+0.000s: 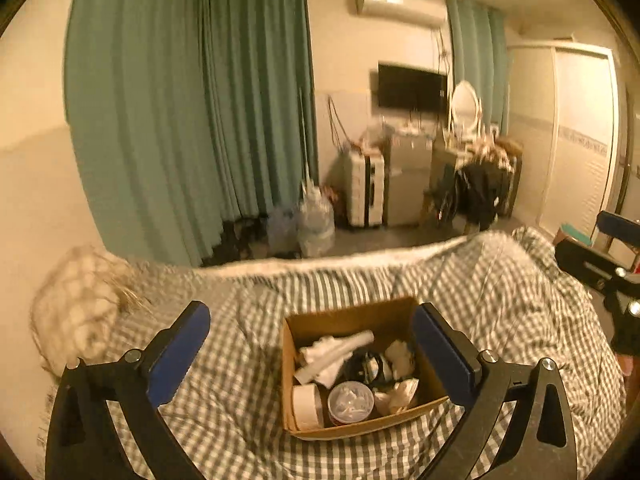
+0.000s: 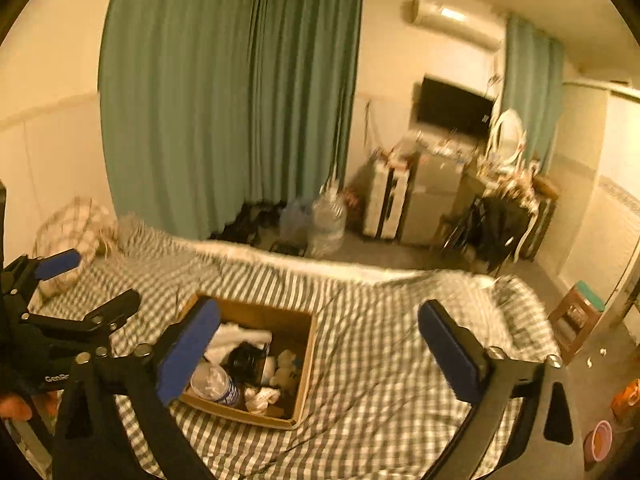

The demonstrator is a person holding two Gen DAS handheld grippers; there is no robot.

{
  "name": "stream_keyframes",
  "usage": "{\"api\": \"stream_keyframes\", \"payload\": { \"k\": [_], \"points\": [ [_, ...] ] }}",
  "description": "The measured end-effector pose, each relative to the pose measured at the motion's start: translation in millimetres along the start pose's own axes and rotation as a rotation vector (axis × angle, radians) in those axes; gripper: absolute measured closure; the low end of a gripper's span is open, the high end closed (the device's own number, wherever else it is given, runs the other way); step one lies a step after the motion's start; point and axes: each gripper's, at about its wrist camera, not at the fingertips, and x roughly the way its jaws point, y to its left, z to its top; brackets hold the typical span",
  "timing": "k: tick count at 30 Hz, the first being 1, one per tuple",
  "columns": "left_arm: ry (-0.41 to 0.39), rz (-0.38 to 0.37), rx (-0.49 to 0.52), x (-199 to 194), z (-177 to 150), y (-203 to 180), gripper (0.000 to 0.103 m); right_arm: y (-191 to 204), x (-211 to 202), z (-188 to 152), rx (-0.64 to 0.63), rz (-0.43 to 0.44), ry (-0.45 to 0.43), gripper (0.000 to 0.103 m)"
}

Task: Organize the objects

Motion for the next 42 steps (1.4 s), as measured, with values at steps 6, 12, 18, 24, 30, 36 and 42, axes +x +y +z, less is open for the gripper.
{"api": "stream_keyframes", "payload": {
  "k": [6,12,18,24,30,36,42],
  "points": [
    [-0.118,0.012,-0.006,-59,-1,3,0.0,6,-71,1,0.005,-0.024,-0.158,0.0],
    [-0.204,0.059,-0.001,-85,-28,-3,0.0,22,-97,-30,0.014,-0.042,-0.23,0.0],
    [-0.215,0.078,-0.011,-76,-72,-6,0.0,28,-69,-78,-0.001,-0.048,-0.175,0.0],
    [-0.159,0.087,0.034,-48,-107,-12,0.0,30,-20,-132,0.027,-0.103,-0.106,0.0],
    [-0.109,0.097,-0.017,-22,-145,-12,0.0,19,-1,-155,0.078,-0.096,-0.077,0.0],
    [-0.107,0.114,-0.028,-20,-150,-9,0.0,18,-4,-153,0.086,-0.109,-0.086,0.0],
    [-0.109,0.113,-0.05,-22,-148,-4,0.0,19,-5,-152,0.081,-0.109,-0.085,0.0]
  ]
}}
